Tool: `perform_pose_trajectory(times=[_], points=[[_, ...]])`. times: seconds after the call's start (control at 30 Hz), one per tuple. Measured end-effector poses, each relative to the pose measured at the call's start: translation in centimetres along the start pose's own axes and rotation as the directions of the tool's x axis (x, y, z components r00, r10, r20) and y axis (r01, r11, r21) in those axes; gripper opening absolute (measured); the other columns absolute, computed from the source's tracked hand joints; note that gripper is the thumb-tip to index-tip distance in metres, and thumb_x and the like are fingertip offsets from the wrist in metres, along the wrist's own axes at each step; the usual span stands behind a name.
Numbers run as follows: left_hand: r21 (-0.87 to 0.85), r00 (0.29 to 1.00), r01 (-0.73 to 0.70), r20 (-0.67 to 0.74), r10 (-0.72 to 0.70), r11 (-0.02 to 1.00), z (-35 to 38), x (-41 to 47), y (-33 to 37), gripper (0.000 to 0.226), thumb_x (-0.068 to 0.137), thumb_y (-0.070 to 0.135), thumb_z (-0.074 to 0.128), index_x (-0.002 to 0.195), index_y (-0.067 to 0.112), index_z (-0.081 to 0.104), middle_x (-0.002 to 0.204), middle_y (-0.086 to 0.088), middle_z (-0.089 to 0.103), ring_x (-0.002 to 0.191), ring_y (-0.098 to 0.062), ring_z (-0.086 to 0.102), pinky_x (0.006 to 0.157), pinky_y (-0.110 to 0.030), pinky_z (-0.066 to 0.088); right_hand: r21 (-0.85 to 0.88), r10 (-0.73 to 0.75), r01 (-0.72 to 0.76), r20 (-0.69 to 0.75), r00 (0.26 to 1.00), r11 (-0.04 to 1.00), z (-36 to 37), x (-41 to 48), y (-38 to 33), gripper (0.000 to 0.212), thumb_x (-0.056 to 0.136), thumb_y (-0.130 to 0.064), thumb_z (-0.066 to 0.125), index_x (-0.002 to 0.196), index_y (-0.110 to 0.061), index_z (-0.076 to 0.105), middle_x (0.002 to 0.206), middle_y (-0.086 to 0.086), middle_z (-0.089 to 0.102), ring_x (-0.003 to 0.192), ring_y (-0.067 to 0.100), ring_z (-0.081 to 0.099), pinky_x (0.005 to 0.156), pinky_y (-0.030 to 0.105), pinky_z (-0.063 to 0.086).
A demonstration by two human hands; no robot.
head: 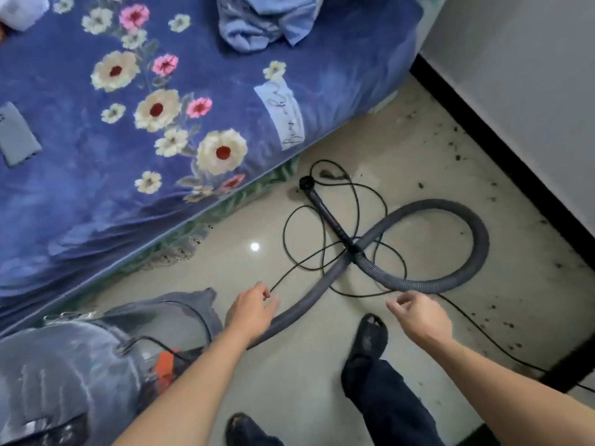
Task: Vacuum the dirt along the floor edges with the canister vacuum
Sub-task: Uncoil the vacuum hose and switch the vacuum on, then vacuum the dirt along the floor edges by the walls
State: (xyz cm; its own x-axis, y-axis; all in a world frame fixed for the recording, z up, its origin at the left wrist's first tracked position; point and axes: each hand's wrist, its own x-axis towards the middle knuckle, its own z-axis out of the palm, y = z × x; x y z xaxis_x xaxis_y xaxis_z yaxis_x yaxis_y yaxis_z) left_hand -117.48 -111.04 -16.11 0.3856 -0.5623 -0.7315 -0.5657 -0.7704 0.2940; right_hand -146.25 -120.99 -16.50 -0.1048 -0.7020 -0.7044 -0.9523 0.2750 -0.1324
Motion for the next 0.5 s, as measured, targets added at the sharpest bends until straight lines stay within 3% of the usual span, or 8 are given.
perform_pose_trajectory(times=[0.13, 0.23, 0.37, 0.5], points=[[-0.027, 0.992, 0.084, 0.092, -0.081, 0.996, 6.5, 6.1, 2.9, 0.015, 0.087, 0.036, 0.056, 0.092, 0.022, 0.054, 0.092, -0.006, 0.068, 0.089, -0.027, 0.061, 0.077, -0.033, 0.05, -0.138, 0.004, 0.007, 0.083, 0.997, 0.99, -0.4, 8.7, 2.5, 0.034, 0.086, -0.043, 0.061, 0.116, -0.026, 0.06, 0.099, -0.001, 0.068, 0.087, 0.022, 0.061, 0.069, 0.029, 0.044], [0.043, 0.985, 0.082, 0.148, -0.087, 0.996, 11.5, 11.0, 3.3, 0.016, 0.087, 0.035, 0.059, 0.092, 0.021, 0.052, 0.09, -0.004, 0.064, 0.091, -0.026, 0.06, 0.079, -0.032, 0.049, -0.202, -0.021, 0.049, 0.138, 0.99, 0.978, 1.5, 15.3, 2.9, 0.044, 0.085, -0.041, 0.061, 0.125, -0.026, 0.055, 0.11, 0.003, 0.067, 0.098, 0.026, 0.062, 0.077, 0.033, 0.048], [0.186, 0.978, 0.07, 0.179, -0.103, 0.98, 18.4, 18.1, 2.3, 0.034, 0.088, 0.038, 0.06, 0.114, 0.016, 0.056, 0.112, -0.006, 0.059, 0.103, -0.025, 0.057, 0.083, -0.033, 0.047, -0.206, -0.091, 0.128, 0.181, 0.979, 0.97, 7.0, 23.8, 1.8, 0.06, 0.086, -0.041, 0.064, 0.139, -0.022, 0.043, 0.129, 0.008, 0.056, 0.116, 0.028, 0.055, 0.089, 0.037, 0.047], [0.35, 0.953, 0.043, 0.266, -0.143, 0.936, 24.8, 24.6, 0.2, 0.058, 0.083, 0.043, 0.065, 0.131, 0.019, 0.042, 0.127, -0.009, 0.048, 0.115, -0.028, 0.051, 0.091, -0.039, 0.045, -0.194, -0.222, 0.257, 0.184, 0.958, 0.947, 14.4, 30.1, -0.2, 0.077, 0.081, -0.051, 0.07, 0.142, -0.02, 0.034, 0.134, 0.01, 0.048, 0.12, 0.031, 0.05, 0.096, 0.041, 0.046]])
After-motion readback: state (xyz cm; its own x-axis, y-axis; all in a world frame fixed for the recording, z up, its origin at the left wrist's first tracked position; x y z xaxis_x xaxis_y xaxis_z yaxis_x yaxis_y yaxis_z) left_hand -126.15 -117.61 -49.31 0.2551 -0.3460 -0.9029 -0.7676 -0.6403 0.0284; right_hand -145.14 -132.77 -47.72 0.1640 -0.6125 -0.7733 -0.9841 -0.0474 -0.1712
